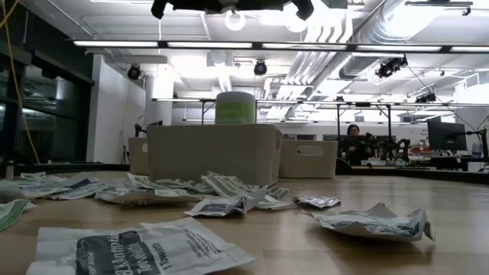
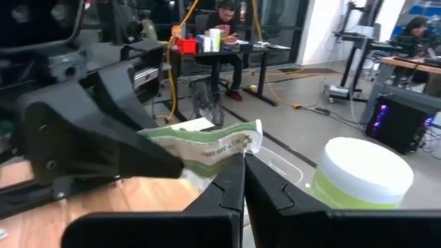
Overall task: Pick & Place First Aid Supplies
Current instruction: Put the bandage pack into the left bin
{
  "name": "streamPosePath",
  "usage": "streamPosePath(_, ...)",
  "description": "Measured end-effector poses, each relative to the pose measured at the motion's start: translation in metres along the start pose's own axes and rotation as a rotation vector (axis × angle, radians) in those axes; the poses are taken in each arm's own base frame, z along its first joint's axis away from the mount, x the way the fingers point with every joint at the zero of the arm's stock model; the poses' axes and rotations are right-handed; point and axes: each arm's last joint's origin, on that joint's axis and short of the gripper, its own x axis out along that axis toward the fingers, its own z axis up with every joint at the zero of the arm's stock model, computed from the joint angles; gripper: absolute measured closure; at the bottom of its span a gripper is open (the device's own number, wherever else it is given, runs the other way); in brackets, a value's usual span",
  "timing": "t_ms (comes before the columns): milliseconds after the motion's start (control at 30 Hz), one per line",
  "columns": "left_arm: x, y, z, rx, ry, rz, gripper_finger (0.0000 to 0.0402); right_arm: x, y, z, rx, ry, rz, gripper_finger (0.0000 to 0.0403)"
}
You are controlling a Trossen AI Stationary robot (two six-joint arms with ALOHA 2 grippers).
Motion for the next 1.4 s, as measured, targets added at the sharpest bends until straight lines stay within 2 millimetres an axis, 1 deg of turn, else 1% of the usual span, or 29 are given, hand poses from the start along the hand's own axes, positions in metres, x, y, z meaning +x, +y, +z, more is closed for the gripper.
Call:
streamPosePath(200, 0.0, 0.0, -0.001, 0.006, 0.006, 0.007, 0.04, 0.0, 0.001, -0.002, -0.053, 0.021, 0.038, 0.0402)
streamPosePath(433, -0.001, 0.003, -0.005, -0.006, 0.043, 0.039, 0.04, -0.007, -0.008, 0.001, -0.081, 0.04, -0.091, 0.0402)
streamPosePath(533, -0.001, 0.004, -0.007, -0.004, 0.051, 0.055, 0.0401, -0.012, -0.016, 0.01, -0.075, 0.033, -0.131, 0.0402)
streamPosePath(633, -0.001, 0.005, -0.008, -0.005, 0.059, 0.085, 0.0401, -0.015, -0.023, 0.012, -0.097, 0.051, -0.165, 0.0402)
streamPosePath(733, -0.002, 0.008, -0.011, -0.012, 0.075, 0.132, 0.0401, -0.02, -0.033, 0.015, -0.124, 0.091, -0.141, 0.0399)
streamPosePath(800, -0.001, 0.013, -0.013, -0.038, 0.088, 0.181, 0.0401, -0.023, -0.042, 0.019, -0.092, 0.114, -0.127, 0.0387)
streamPosePath(900, 0.0, 0.028, -0.017, -0.093, 0.141, 0.23, 0.0401, -0.026, -0.056, 0.02, -0.01, 0.17, -0.101, 0.0352)
streamPosePath(1033, 0.006, 0.052, -0.024, -0.172, 0.247, 0.299, 0.0401, -0.029, -0.071, 0.019, 0.064, 0.247, -0.074, 0.0292)
streamPosePath(1167, 0.016, 0.079, -0.032, -0.25, 0.398, 0.324, 0.0401, -0.029, -0.078, 0.013, 0.055, 0.321, -0.072, 0.0245)
streamPosePath(1267, 0.025, 0.1, -0.037, -0.296, 0.497, 0.335, 0.0401, -0.029, -0.08, 0.009, 0.038, 0.363, -0.062, 0.0223)
streamPosePath(1400, 0.031, 0.129, -0.041, -0.341, 0.602, 0.343, 0.0402, -0.029, -0.082, 0.006, 0.019, 0.392, -0.068, 0.0215)
